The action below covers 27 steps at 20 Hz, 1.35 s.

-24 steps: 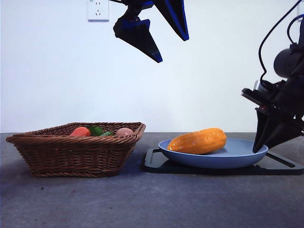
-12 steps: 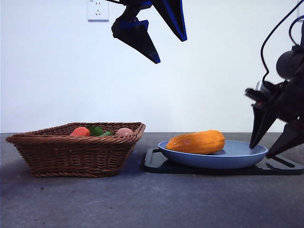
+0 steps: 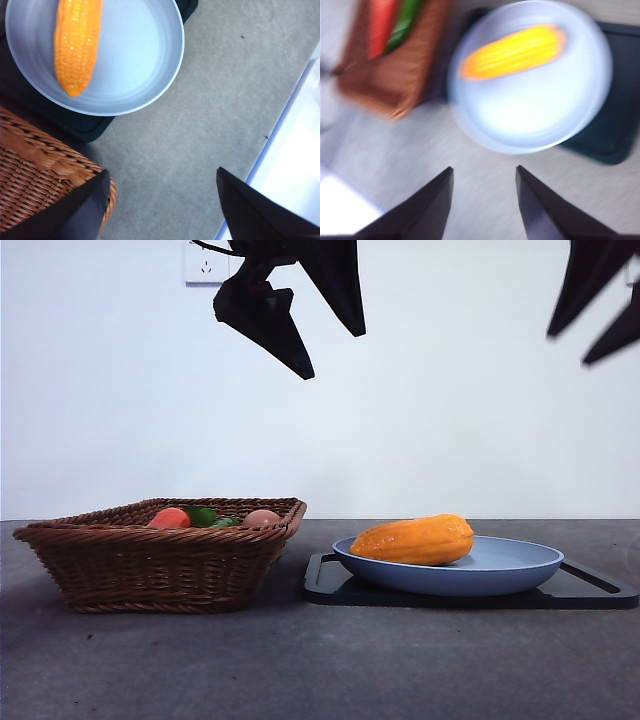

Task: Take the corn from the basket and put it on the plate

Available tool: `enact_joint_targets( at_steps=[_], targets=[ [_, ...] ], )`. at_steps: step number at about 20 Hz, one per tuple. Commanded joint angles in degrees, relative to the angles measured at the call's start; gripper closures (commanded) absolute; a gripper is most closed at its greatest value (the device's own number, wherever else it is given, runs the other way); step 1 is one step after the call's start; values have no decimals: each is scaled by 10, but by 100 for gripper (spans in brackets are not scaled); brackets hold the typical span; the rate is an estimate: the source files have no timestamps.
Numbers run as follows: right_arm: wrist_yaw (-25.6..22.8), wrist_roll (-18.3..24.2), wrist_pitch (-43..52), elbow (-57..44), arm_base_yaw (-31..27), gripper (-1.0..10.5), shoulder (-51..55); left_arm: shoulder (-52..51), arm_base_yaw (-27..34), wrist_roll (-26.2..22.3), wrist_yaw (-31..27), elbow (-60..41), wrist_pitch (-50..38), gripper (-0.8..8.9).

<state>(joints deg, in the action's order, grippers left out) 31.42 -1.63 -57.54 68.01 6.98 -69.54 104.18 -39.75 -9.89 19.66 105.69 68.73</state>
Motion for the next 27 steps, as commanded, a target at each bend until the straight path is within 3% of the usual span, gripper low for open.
enact_joint_targets(
  at_steps=[1, 6, 18, 27],
  targets=[
    [0, 22, -26, 11, 27, 791, 30, 1, -2, -5, 3, 17, 7, 534],
    [-36, 72, -82, 10, 63, 945, 57, 1, -2, -14, 3, 17, 29, 802],
    [-30, 62, -81, 7, 63, 945, 56, 1, -2, -12, 3, 17, 25, 806],
    [-30, 62, -81, 7, 63, 945, 56, 1, -2, -12, 2, 17, -90, 806]
  ],
)
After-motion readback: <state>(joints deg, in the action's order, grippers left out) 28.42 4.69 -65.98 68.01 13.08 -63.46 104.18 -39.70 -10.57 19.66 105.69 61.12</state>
